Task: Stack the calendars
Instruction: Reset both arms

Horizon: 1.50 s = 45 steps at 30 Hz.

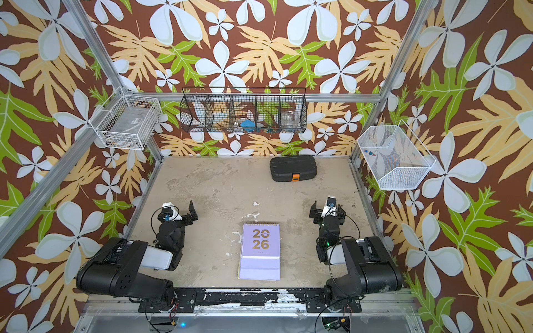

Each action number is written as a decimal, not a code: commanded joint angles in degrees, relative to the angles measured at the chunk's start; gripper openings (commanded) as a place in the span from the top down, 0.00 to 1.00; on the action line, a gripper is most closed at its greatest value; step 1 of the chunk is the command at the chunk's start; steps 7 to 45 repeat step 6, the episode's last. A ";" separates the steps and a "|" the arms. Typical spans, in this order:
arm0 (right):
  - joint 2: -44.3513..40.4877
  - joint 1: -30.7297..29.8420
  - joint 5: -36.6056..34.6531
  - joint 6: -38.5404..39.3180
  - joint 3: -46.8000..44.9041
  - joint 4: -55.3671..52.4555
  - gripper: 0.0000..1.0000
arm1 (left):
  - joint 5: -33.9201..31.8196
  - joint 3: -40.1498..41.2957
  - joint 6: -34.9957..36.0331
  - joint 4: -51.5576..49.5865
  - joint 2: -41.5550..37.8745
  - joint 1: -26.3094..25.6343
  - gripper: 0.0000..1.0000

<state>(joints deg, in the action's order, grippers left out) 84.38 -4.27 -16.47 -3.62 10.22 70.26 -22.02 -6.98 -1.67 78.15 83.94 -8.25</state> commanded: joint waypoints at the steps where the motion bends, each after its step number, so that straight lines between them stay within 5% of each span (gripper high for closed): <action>1: -0.05 -0.06 0.12 0.32 0.15 0.75 0.00 | 0.86 -0.79 -0.73 -0.44 0.17 0.52 0.00; 45: 0.00 -0.03 0.14 0.28 0.15 0.76 0.00 | 2.36 0.37 -0.58 1.24 -0.45 1.04 0.00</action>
